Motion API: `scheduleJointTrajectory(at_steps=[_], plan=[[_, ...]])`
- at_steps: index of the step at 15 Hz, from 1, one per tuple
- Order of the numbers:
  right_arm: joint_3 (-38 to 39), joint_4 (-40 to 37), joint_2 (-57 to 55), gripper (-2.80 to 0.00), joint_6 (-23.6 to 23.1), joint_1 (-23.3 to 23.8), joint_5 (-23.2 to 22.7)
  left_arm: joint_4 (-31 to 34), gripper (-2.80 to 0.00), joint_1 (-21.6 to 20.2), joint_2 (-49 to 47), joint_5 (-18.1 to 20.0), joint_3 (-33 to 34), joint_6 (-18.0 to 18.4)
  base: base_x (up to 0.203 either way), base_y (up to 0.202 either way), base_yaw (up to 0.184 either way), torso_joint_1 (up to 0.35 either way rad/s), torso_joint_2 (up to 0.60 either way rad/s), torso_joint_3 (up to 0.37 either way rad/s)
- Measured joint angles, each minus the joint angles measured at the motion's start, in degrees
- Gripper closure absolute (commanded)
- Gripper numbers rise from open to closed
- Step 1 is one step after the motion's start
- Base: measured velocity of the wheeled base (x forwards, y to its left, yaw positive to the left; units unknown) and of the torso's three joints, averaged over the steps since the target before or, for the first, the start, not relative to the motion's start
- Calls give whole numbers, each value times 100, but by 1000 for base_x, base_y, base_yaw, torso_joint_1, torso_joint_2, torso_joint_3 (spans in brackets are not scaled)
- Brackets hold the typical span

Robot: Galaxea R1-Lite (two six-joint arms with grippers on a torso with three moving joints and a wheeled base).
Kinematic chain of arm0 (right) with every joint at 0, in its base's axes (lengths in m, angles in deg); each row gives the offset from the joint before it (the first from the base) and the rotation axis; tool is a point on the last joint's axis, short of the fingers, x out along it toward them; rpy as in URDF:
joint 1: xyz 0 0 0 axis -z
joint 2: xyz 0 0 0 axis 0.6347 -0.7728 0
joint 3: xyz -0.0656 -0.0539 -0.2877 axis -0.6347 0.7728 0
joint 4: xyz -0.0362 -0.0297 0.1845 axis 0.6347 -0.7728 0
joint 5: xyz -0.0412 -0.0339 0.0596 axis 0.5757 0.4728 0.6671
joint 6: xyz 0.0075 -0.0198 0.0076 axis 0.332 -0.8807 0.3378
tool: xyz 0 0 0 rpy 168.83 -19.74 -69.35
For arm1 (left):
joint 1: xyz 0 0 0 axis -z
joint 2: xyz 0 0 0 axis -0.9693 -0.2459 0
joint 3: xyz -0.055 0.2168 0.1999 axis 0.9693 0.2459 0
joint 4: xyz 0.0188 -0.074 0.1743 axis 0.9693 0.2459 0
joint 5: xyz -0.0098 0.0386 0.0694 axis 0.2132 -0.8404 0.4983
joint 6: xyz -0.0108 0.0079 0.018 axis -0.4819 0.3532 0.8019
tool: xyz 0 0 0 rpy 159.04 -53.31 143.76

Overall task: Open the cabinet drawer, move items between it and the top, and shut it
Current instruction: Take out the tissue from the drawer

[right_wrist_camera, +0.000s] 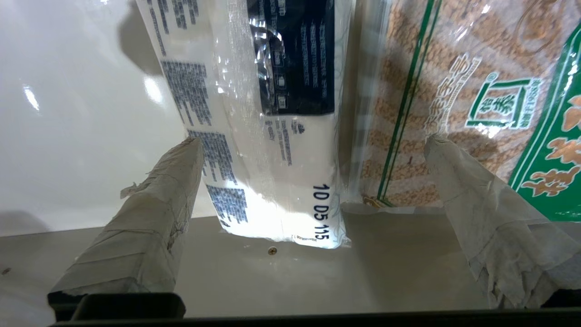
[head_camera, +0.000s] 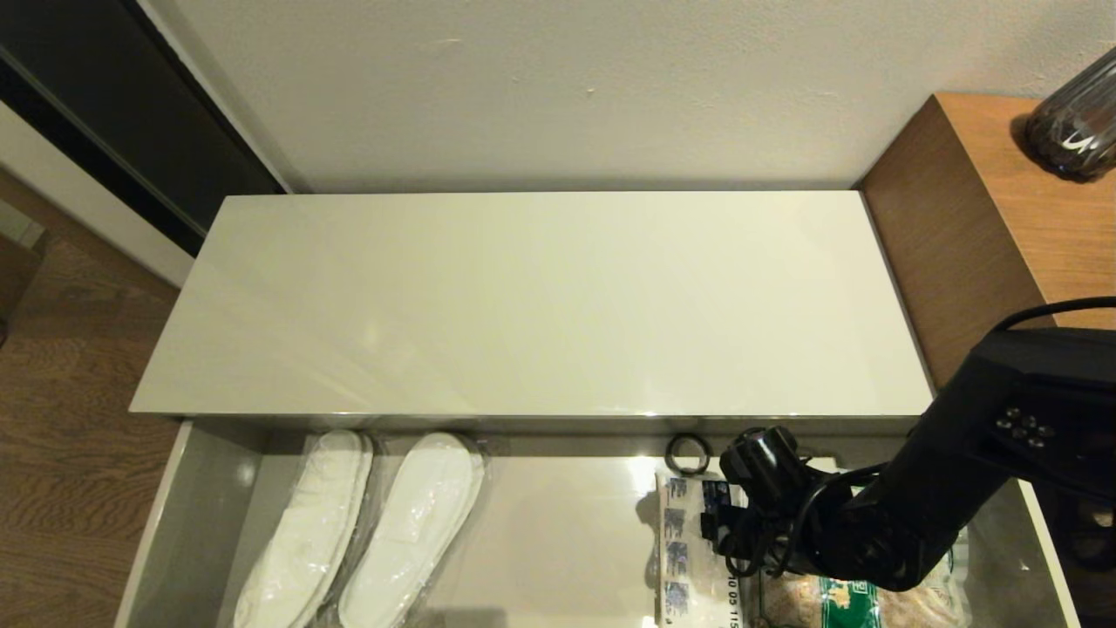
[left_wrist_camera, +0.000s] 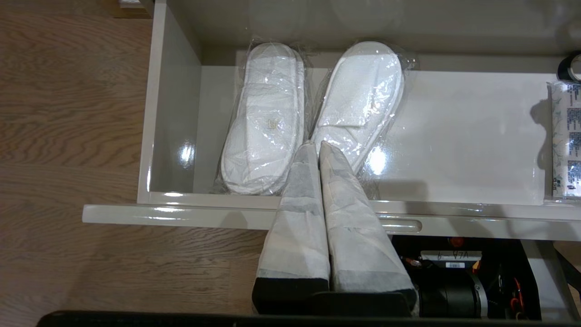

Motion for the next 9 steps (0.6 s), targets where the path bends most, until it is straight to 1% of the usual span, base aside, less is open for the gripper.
scheduleJointTrajectory(at_steps=[3, 5, 9], plan=[[144, 287, -104, -280, -16, -38, 190, -1, 0, -4, 0, 1, 0, 1, 0, 0, 0, 0, 0, 0], [225, 458, -168, -280, -30, -44, 197, -5, 0, -4, 0, 1, 0, 2, 0, 0, 0, 0, 0, 0], [269, 468, -225, -280, -22, -44, 206, -2, 0, -3, 0, 0, 0, 2, 0, 0, 0, 0, 0, 0]])
